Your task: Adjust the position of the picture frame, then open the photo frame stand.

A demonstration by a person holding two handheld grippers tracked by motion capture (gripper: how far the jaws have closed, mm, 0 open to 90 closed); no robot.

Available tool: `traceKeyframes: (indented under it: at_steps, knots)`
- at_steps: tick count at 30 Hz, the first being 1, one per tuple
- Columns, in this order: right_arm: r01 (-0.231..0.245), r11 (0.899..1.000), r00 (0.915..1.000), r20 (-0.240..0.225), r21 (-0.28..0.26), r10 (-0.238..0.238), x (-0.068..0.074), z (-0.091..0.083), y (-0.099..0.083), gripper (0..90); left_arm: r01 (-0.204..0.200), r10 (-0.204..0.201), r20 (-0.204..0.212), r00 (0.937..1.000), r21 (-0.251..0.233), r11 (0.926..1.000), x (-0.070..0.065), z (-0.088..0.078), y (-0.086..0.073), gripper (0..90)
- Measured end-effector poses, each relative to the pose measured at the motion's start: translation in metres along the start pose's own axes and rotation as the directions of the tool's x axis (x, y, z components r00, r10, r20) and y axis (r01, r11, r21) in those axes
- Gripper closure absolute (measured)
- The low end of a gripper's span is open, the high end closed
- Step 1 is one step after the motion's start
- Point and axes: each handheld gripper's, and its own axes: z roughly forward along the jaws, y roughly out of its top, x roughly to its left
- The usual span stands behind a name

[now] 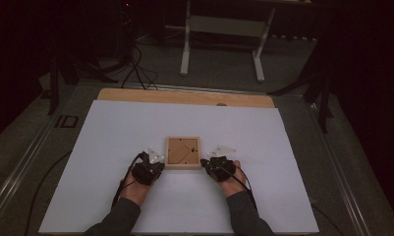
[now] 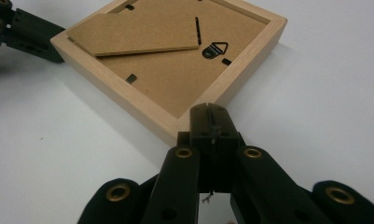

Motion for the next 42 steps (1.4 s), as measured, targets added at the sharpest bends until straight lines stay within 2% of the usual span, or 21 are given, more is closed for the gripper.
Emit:
traceKeyframes:
  at_steps: [13, 20, 22, 25, 27, 31, 34, 42]
  knots:
    - [0.003, 1.0, 1.0, -0.008, -0.002, -0.003, -0.001, 0.0, 0.0, 90.0, 0.0, 0.0, 0.001, 1.0, -0.004, 1.0, 0.002, 0.001, 0.0, 89.8]
    - [0.012, 1.0, 0.9998, -0.012, -0.015, -0.013, -0.001, -0.002, 0.001, 87.1, -0.009, 0.009, 0.0, 1.0, -0.004, 1.0, 0.002, 0.0, -0.001, 89.2]
    - [0.019, 1.0, 0.9998, 0.003, -0.016, -0.019, -0.003, -0.004, 0.001, 86.3, -0.006, 0.006, -0.008, 1.0, -0.007, 1.0, 0.003, -0.002, -0.002, 84.6]
    - [0.015, 1.0, 0.9999, 0.007, -0.022, -0.015, -0.005, -0.006, 0.001, 85.8, -0.001, 0.001, -0.006, 1.0, -0.011, 0.9999, 0.004, -0.002, -0.002, 82.1]
    - [0.007, 0.999, 0.9999, 0.012, -0.032, -0.007, -0.008, -0.009, 0.002, 83.4, 0.015, -0.015, -0.006, 0.9999, -0.018, 0.9997, 0.005, -0.002, -0.002, 77.9]
    - [-0.003, 0.999, 0.9999, 0.014, -0.046, 0.004, -0.01, -0.011, 0.002, 72.9, 0.038, -0.038, -0.004, 0.9993, -0.029, 0.9988, 0.009, -0.004, -0.003, 68.8]
    - [0.005, 0.999, 0.9999, 0.011, -0.05, -0.004, -0.009, -0.012, 0.003, 68.3, 0.057, -0.058, -0.009, 0.9983, -0.049, 0.9972, 0.011, -0.007, -0.003, 63.7]
    - [0.027, 0.998, 0.9996, 0.003, -0.061, -0.027, -0.003, -0.013, 0.004, 67.1, 0.071, -0.071, -0.008, 0.9974, -0.07, 0.9951, 0.013, -0.012, -0.003, 60.0]
